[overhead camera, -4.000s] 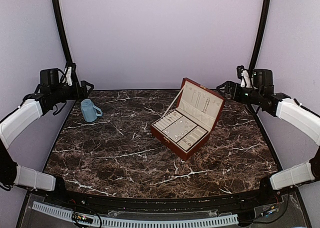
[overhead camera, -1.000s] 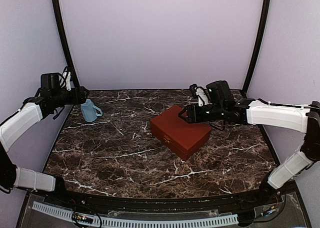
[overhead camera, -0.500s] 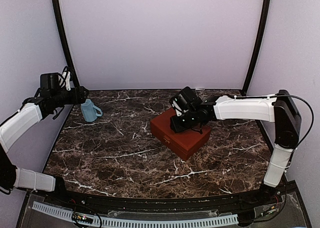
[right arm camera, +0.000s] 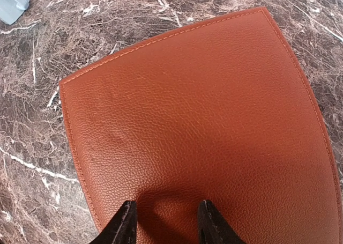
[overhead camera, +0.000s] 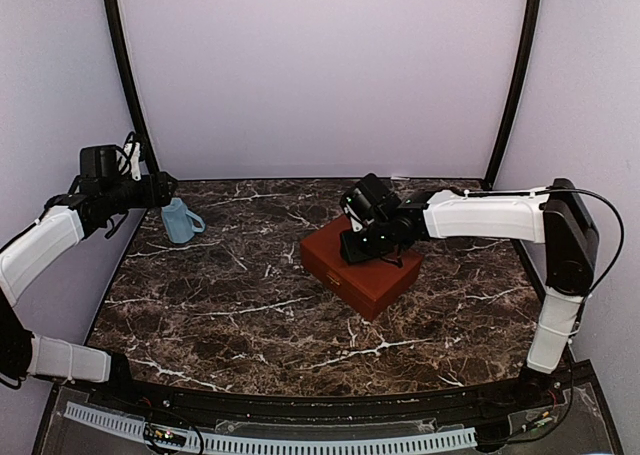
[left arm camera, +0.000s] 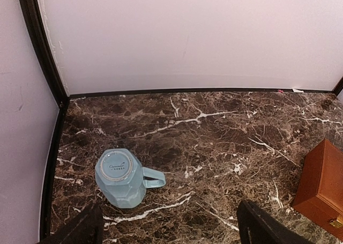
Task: Organize the mixed jewelry
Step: Press the box lid onto the jewelry box.
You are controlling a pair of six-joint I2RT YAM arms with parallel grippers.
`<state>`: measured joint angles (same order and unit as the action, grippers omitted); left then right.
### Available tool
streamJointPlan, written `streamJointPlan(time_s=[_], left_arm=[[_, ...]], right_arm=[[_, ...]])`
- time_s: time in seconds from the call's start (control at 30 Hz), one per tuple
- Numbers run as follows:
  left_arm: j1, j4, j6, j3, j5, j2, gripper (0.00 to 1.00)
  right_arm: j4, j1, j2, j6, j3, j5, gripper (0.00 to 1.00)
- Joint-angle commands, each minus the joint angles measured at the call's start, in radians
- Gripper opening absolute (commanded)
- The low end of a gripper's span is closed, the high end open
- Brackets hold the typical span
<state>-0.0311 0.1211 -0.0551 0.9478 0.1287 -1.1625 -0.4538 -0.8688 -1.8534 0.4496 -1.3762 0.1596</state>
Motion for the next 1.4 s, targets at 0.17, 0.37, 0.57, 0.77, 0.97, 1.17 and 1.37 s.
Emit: streamJointPlan(time_s=[0.17, 0.37, 0.57, 0.77, 0.97, 1.17, 1.37], left_arm=[[0.002, -0.009, 0.014, -0.016, -0.026, 0.030, 0.89], [0.001, -0.007, -0.105, -0.012, -0.045, 0.045, 0.87], [0.001, -0.143, -0.302, -0.107, -0.070, 0.126, 0.86], [0.001, -0.259, -0.352, -0.237, -0.171, 0.116, 0.92], [0.003, -0.414, -0.317, -0.393, -0.235, 0.092, 0.98], [0.020, -0.592, -0.223, -0.515, -0.227, 0.048, 0.99], [0.086, -0.949, -0.225, -0.715, -0.187, 0.073, 0.99]], right_arm=[[-0.020, -0.009, -0.055, 0.037, 0.061, -0.047, 0.41], [0.067, -0.005, 0.052, 0.014, 0.073, -0.010, 0.73], [0.243, 0.030, 0.227, -0.022, 0.153, 0.010, 0.91], [0.472, 0.206, 0.397, -0.037, 0.334, -0.060, 0.98], [0.704, 0.450, 0.493, -0.068, 0.546, -0.113, 0.98], [0.847, 0.695, 0.562, -0.080, 0.706, -0.115, 0.98], [1.084, 0.852, 0.662, -0.068, 0.914, -0.032, 0.98]])
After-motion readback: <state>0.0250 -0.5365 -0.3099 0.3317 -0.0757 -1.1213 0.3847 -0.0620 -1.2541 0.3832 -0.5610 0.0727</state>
